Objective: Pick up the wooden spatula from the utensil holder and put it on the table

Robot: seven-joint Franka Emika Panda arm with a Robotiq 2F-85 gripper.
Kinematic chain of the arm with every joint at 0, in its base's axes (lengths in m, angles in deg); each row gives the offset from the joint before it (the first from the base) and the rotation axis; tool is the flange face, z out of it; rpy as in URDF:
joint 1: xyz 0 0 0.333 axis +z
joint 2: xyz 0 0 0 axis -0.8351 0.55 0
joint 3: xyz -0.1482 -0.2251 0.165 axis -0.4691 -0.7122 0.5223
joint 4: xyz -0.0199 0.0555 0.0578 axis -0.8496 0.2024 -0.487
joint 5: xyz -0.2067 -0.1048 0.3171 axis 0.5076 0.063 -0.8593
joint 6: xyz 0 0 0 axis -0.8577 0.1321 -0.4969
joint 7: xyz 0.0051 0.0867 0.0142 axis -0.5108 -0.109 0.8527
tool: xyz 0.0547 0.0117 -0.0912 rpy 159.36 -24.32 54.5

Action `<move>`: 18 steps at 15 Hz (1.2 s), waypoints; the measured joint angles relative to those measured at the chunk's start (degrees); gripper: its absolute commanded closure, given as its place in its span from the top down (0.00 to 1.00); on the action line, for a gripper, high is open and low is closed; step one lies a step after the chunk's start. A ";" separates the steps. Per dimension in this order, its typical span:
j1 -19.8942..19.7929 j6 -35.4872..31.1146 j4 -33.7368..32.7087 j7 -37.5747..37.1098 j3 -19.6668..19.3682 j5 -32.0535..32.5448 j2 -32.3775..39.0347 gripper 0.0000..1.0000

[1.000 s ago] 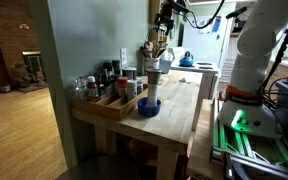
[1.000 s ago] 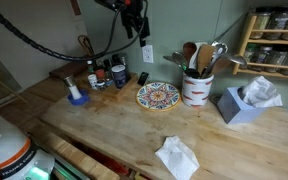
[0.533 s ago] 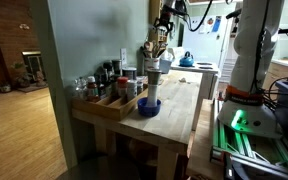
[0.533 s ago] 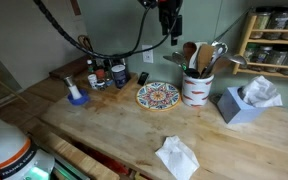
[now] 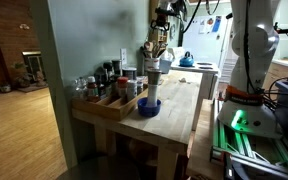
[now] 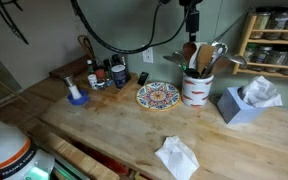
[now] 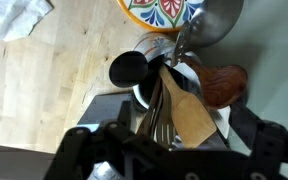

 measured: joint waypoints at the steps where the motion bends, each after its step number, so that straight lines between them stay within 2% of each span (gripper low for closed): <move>1: -0.02 0.13 -0.36 -0.30 0.00 0.00 0.26 1.00; 6: -0.10 0.14 -0.74 -1.11 0.01 0.01 0.40 1.00; 13: 0.31 -4.15 -2.18 -12.02 0.19 -0.01 4.67 1.00; 18: -0.80 -4.51 -5.31 -19.97 0.57 -0.74 8.63 1.00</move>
